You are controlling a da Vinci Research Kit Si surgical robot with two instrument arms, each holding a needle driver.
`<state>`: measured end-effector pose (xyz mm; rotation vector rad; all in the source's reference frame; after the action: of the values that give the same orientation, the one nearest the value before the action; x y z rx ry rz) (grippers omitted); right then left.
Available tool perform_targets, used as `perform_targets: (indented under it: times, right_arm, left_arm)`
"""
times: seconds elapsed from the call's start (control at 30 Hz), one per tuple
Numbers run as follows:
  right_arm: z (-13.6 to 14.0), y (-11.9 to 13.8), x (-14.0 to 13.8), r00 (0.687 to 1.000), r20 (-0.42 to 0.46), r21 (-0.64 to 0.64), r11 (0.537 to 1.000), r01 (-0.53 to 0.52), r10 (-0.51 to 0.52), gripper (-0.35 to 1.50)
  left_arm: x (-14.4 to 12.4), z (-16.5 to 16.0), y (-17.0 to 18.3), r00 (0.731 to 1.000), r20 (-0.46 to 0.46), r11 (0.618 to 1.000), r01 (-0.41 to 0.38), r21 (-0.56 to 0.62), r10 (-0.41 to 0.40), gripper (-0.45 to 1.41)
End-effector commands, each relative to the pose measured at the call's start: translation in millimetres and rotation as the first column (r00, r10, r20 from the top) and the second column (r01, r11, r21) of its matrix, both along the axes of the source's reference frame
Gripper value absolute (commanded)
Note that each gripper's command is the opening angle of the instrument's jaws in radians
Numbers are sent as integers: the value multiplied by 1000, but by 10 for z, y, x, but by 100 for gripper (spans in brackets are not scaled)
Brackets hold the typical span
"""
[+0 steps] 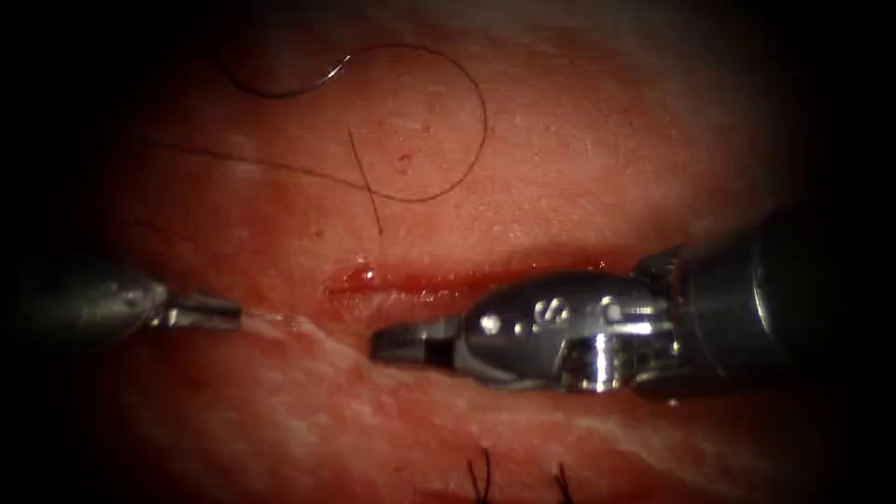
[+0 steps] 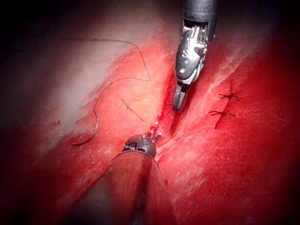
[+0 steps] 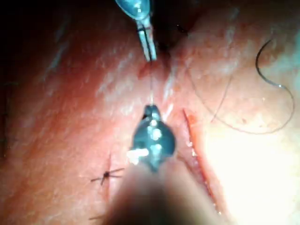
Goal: Wound Closure
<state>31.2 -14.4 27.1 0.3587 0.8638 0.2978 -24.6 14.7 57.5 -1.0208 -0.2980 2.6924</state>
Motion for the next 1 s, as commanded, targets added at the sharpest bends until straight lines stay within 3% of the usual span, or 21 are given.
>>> perform_targets:
  times: [0.03, 0.3, 0.5, 0.57, 0.63, 1.0]
  right_arm:
    - [6, -10, 2, 1000, -1, -1, 1000, 5, -5, -35]
    - [8, -9, 5, 1000, 0, -1, 1000, 4, -4, -35]
    - [7, -10, 5, 1000, 0, -2, 1000, 4, -4, -35]
    - [7, -10, 5, 1000, -2, 0, 1000, 6, -6, -35]
    - [6, -11, 5, 1000, -3, 0, 1000, 6, -6, -35]
    - [3, -12, 4, 1000, -14, 3, 1000, 7, -7, -35]
  left_arm:
    - [-6, 6, -2, 1000, 9, 1000, 8, 2, -8, 5]
    - [-6, 5, 1, 999, 25, 1000, 21, -7, -21, 34]
    - [-7, 6, -1, 999, 23, 1000, 22, -9, -22, 17]
    - [-6, 7, -1, 999, 23, 1000, 26, -5, -26, -3]
    - [-5, 7, -2, 999, 23, 1000, 26, -6, -25, -45]
    - [1, 6, -1, 997, 72, 999, 41, 1, -41, -45]
